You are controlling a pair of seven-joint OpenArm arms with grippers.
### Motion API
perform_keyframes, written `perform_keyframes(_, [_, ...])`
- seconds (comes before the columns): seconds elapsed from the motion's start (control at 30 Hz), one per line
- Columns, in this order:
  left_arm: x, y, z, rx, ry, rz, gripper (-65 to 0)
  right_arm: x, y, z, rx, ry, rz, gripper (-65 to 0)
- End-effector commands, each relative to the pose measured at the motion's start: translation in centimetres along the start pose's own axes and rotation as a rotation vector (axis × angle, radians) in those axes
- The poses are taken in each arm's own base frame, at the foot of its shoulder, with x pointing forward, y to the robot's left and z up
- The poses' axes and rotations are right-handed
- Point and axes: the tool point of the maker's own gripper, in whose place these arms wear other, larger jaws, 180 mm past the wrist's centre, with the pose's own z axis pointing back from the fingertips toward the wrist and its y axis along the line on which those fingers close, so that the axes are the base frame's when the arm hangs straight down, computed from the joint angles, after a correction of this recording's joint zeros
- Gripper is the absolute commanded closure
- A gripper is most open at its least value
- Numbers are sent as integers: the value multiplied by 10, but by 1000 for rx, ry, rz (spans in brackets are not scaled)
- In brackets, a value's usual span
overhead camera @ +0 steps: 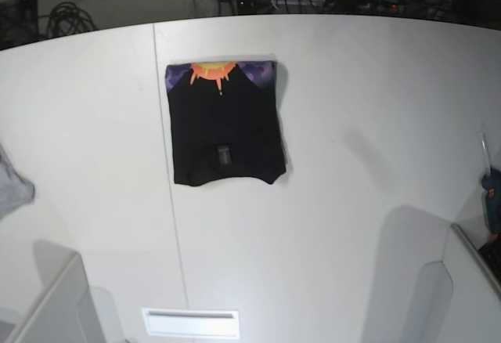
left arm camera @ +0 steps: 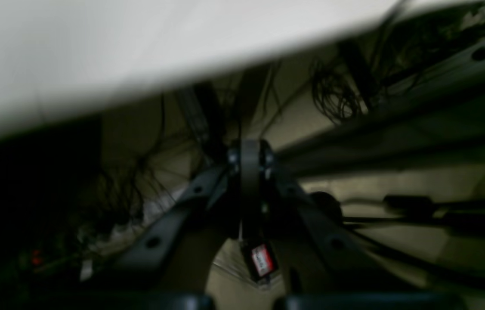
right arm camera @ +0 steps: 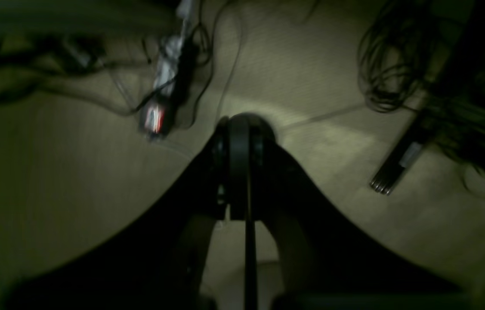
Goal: Fold the T-shirt properly
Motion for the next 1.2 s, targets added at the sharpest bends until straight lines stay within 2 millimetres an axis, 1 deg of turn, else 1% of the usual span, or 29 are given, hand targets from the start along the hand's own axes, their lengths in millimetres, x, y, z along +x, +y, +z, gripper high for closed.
perform_keyframes(0.0, [-6,-3,5,-9,-16,34,0,-12,2,-4,19,35,18,0])
perform_keyframes(0.1, [-33,-7,-3,-9,19,105,0,-36,14,-31,89,118,37,0])
perform_keyframes(0.17, [-47,-5,-7,-6,46,134,0,-48,21,-44,127,163,56,0])
perform_keyframes(0.3, [-83,-11,-15,-18,100,206,0,-65,24,-70,173,239,95,0])
perform_keyframes(0.37, [-103,-8,-19,-12,131,244,0,-70,26,-84,192,256,87,0])
perform_keyframes(0.43, [-122,1,-20,38,159,254,0,-76,28,-96,206,262,77,0])
perform_keyframes(0.47, [-131,6,-21,68,170,261,0,-80,31,-100,217,264,73,0])
perform_keyframes(0.5, [-138,7,-23,91,179,266,0,-83,36,-104,230,260,68,0])
perform_keyframes(0.57, [-152,11,-25,129,199,286,0,-91,41,-109,243,257,52,0])
perform_keyframes(0.67, [-163,14,-34,158,219,324,0,-104,41,-116,247,267,21,0])
perform_keyframes(0.7, [-165,16,-37,167,227,334,0,-105,45,-121,251,259,-5,0])
perform_keyframes(0.8, [-164,24,-50,159,263,320,0,-116,45,-132,244,273,-68,0])
perform_keyframes(0.9, [-164,29,-63,119,322,275,0,-125,52,-143,243,283,-146,0])
perform_keyframes(0.97, [-164,32,-67,98,362,241,0,-126,56,-149,240,282,-189,0])
perform_keyframes(1.07, [-161,36,-74,65,397,193,0,-122,68,-156,247,261,-242,0])
perform_keyframes(1.13, [-164,37,-77,50,449,178,0,-117,76,-160,235,240,-256,0])
perform_keyframes(1.17, [-165,37,-77,45,470,173,0,-116,75,-162,211,234,-250,0])
